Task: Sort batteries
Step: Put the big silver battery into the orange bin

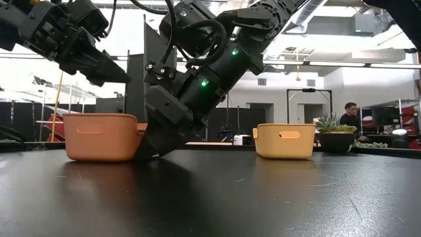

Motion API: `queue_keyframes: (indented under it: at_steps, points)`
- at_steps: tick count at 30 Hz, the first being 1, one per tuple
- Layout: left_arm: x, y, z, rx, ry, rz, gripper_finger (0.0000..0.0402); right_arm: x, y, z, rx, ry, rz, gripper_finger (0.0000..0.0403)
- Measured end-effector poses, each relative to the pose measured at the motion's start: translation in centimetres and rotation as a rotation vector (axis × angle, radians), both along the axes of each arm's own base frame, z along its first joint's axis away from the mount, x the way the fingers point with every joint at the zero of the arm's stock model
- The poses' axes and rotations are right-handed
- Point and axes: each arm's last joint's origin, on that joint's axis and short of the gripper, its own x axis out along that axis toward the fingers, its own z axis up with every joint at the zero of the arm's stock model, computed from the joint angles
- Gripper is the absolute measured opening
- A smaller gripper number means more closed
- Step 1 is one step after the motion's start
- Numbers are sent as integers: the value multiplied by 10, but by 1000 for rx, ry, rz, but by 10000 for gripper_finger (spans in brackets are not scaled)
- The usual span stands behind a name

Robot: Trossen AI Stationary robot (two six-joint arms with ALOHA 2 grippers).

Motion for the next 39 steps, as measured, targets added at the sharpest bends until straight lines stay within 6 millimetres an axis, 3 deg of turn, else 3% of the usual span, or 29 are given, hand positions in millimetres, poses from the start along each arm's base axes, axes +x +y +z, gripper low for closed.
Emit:
queue_keyframes:
  at_steps: [19, 39]
  points:
    - [0, 0, 0, -1, -1, 1, 132, 0, 0, -1, 34, -1, -37, 192]
    - [0, 0, 0, -3, -1, 1, 132, 4, 1, 25, -4, 169, -21, 188]
